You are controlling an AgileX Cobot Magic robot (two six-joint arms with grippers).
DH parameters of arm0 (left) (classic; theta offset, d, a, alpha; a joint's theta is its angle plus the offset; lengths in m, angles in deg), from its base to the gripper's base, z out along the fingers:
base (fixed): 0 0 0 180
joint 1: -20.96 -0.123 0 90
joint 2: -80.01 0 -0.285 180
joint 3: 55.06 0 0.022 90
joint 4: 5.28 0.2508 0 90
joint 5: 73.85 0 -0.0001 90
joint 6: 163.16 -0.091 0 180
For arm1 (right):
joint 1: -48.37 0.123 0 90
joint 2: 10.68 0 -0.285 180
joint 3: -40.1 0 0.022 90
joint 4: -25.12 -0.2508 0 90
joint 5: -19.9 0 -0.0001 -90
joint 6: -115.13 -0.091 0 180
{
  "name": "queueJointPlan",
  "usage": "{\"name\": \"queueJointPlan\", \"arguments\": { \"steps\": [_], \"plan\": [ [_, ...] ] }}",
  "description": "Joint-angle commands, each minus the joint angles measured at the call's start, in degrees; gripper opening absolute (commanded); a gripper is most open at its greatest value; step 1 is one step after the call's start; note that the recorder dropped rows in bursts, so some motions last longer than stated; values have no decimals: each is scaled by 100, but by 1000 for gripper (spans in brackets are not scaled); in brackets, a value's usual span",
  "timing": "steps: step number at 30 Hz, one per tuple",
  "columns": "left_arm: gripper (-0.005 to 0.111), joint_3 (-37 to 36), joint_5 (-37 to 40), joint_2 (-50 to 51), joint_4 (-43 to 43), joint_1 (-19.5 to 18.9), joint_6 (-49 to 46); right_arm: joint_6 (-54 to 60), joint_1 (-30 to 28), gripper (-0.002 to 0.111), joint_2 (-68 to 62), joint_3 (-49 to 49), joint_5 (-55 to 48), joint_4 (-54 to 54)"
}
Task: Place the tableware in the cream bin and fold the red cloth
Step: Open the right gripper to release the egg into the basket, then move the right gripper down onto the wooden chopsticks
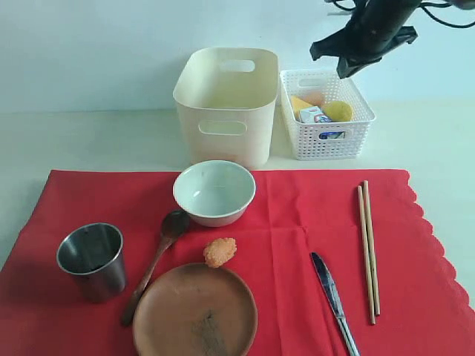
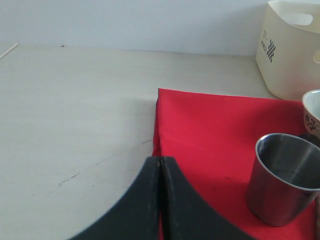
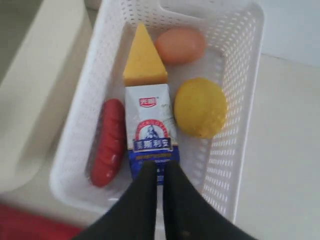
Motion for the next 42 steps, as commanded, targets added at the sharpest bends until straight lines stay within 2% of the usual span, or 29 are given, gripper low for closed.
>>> {"name": "queueJointPlan", "arguments": {
  "steps": [1,5,8,14,22,28,33,37,42],
  "plan": [
    [0,-13,-64,-37,-36,-5,24,300,-30,0,774,958,433,-496],
    [0,-13,-64,-37,-36,-5,24,659,-30,0,1611,2396,1295,-836],
    [0,-13,-64,-37,-36,-5,24,845,-30,0,2737,4298,2561,-928],
    [0,-13,-64,-37,-36,-5,24,845,-30,0,4450,7166,4883,-1470],
    [0,-13,-64,-37,-36,-5,24,789,-30,0,5456,9559,6572,-1470],
    [0,-13,-64,-37,-36,-5,24,789,-30,0,5509,10181,7166,-1244],
    [0,-13,-64,-37,-36,-5,24,724,-30,0,5509,10265,7131,-1195],
    [0,-13,-64,-37,-36,-5,24,120,8,0,5509,10265,7054,-675],
    [0,-13,-64,-37,-36,-5,24,-113,525,0,5509,10265,6933,-221]
  ]
}}
